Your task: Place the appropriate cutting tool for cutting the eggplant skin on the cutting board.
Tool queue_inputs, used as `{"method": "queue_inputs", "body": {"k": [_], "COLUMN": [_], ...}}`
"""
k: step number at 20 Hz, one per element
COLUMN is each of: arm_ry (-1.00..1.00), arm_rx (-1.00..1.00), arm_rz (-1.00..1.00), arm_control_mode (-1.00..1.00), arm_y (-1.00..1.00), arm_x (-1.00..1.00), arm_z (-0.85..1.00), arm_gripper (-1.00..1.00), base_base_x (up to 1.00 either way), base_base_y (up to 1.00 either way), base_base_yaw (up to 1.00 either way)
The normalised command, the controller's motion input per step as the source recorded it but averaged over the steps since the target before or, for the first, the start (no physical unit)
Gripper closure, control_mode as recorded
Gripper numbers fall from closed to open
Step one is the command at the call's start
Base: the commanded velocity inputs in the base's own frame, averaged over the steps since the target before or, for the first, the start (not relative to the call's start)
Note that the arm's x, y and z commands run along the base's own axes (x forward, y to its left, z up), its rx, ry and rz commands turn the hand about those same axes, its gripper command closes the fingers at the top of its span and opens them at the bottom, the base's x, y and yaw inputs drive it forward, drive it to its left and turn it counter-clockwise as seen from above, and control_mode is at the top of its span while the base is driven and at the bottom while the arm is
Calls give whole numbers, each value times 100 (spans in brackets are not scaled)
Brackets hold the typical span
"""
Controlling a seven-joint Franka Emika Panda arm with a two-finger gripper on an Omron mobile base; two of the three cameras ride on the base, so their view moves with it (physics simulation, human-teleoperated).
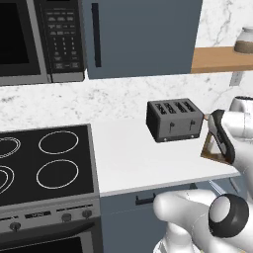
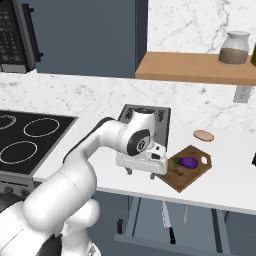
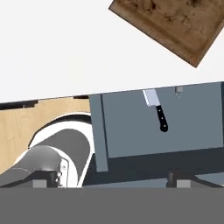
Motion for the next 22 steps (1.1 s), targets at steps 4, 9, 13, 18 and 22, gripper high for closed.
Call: {"method": "queue_inputs", "body": {"k": [4,9,13,18,22], "arm_ry": [1,-1,-12,-1,0], "arm_rx": [0,0,0,-2,-1], "arm_rz": [-3,-2,-7,-8,-1], "arm_control_mode": [-100,-100,-100,-100,-100], "arm_y": [-78,-69,-41,-35,-35], "arm_x": [-51,-82,-69,-5,0], "arm_z": [-51,-57,-56,-36,-12], "arm_gripper": [-100,-100,-100,-100,-100], "base_base_x": [0,0,0,0,0], "base_base_y": [0,0,0,0,0], "base_base_yaw": [0,0,0,0,0]}}
